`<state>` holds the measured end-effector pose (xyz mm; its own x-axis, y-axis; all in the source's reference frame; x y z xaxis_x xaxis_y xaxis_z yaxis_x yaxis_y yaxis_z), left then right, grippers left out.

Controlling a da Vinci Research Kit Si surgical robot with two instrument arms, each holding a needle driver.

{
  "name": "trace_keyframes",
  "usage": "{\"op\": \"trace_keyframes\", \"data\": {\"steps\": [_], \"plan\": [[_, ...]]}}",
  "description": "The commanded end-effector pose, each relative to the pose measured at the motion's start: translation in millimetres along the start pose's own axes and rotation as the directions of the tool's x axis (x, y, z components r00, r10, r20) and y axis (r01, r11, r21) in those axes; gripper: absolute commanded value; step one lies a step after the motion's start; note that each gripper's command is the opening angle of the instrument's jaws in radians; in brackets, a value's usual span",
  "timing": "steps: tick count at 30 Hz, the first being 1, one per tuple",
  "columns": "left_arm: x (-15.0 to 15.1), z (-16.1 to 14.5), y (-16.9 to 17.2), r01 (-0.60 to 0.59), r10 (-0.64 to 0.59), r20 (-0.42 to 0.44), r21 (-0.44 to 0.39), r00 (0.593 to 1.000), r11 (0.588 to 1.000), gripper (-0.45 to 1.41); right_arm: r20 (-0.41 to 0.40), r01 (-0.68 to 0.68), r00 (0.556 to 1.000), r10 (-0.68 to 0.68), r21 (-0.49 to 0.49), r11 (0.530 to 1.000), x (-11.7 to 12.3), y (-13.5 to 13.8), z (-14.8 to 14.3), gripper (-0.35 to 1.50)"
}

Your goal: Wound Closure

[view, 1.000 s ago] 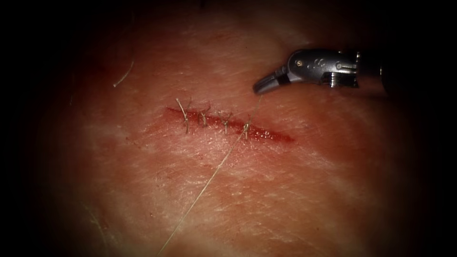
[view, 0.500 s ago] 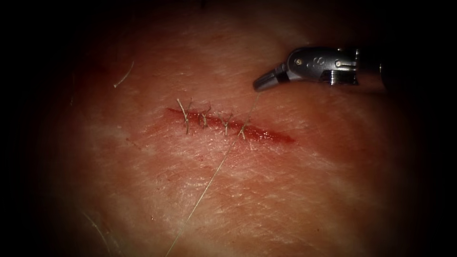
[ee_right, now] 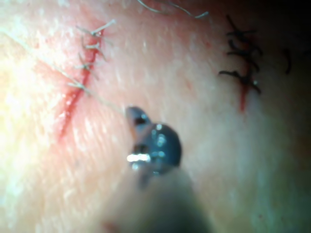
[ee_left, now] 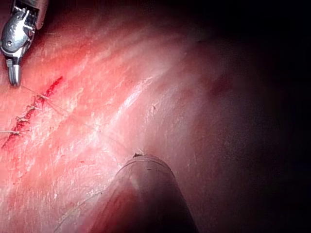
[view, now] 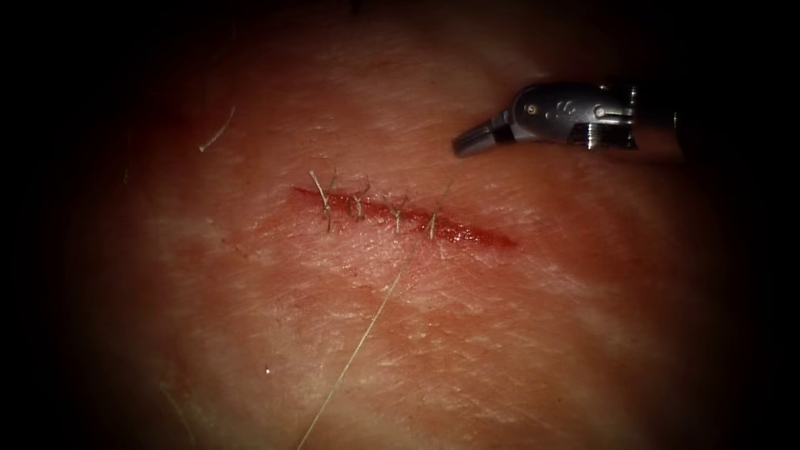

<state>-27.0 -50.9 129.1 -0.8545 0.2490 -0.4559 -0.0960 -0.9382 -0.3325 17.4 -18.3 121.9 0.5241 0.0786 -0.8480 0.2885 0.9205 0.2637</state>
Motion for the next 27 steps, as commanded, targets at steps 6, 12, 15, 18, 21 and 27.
{"op": "trace_keyframes", "data": {"steps": [6, 12, 15, 18, 21, 27], "plan": [[3.7, -3.0, -3.5, -0.027, 0.028, -0.014, 0.068, 1.0, 0.997, -0.45, 0.005, -0.14, 0.99, 0.144, -0.203, 0.969, 0.9, -2.1, -2.1, 1.2], [5.0, -5.9, -5.9, -0.032, 0.034, -0.023, 0.105, 0.999, 0.994, -0.45, 0.004, -0.211, 0.975, 0.224, -0.326, 0.922, 0.7, -3.2, -6.5, 1.23], [6.2, -8.3, -8.0, -0.039, 0.043, -0.028, 0.139, 0.999, 0.99, -0.45, -0.031, -0.279, 0.955, 0.294, -0.426, 0.86, 1.5, -4.2, -9.4, 1.18], [6.8, -9.4, -8.9, -0.043, 0.049, -0.031, 0.154, 0.998, 0.987, -0.45, -0.075, -0.313, 0.947, 0.314, -0.447, 0.838, 2.4, -4.8, -10.0, 1.18], [7.8, -10.9, -10.4, -0.054, 0.06, -0.032, 0.172, 0.998, 0.984, -0.45, -0.16, -0.374, 0.927, 0.338, -0.45, 0.811, 4.7, -5.7, -9.9, 1.15], [9.8, -12.2, -12.3, -0.077, 0.084, -0.029, 0.185, 0.996, 0.98, -0.45, -0.296, -0.397, 0.91, 0.291, -0.412, 0.82, 10.2, -7.0, -5.4, 0.98]]}}
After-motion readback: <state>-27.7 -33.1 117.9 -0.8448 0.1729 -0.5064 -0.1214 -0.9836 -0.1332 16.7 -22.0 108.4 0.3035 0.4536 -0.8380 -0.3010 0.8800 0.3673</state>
